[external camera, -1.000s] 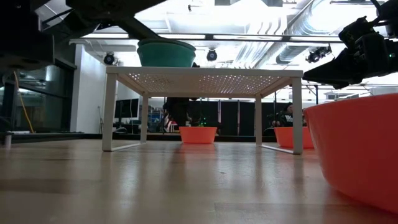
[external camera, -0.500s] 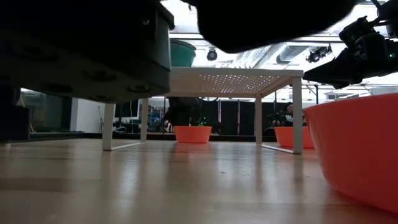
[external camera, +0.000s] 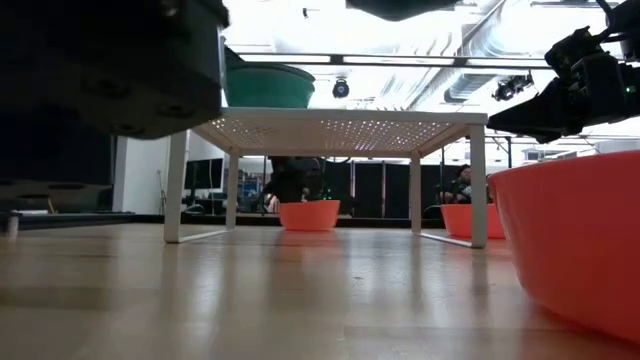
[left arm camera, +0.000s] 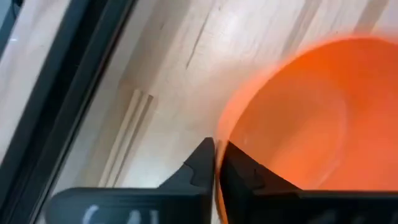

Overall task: Pick & Place Mini bowls
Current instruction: Put the top left orange bowl on the shelf

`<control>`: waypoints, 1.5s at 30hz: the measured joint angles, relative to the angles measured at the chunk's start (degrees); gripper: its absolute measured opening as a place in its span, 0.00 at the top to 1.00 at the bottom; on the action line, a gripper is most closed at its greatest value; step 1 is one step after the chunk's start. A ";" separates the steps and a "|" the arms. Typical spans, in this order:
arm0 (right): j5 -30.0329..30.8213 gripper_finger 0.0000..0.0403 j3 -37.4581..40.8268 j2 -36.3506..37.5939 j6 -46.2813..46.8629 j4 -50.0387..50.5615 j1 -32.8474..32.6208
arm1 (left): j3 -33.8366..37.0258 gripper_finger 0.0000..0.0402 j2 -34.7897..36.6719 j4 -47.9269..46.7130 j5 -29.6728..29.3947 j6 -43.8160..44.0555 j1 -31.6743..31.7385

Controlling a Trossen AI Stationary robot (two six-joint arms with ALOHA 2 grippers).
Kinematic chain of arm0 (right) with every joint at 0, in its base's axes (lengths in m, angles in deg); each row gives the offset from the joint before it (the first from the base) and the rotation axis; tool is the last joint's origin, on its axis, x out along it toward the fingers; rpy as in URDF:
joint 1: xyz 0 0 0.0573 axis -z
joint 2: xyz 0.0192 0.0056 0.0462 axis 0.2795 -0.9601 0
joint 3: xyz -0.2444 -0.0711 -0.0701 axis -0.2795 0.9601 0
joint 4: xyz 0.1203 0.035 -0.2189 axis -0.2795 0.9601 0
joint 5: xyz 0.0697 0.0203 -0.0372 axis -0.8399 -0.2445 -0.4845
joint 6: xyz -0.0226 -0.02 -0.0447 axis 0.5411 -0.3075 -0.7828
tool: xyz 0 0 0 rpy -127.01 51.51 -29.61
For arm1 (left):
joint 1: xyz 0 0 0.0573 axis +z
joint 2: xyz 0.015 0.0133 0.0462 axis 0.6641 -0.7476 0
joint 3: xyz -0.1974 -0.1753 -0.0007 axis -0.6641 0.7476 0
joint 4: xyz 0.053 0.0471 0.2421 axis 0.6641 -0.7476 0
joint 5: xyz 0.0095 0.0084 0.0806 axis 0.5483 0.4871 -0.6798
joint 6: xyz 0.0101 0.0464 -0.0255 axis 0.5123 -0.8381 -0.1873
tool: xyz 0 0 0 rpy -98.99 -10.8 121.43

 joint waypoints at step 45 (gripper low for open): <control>0.00 0.77 -0.01 0.00 0.01 0.00 0.00 | -18.40 1.00 5.46 -7.57 12.66 -6.65 -4.13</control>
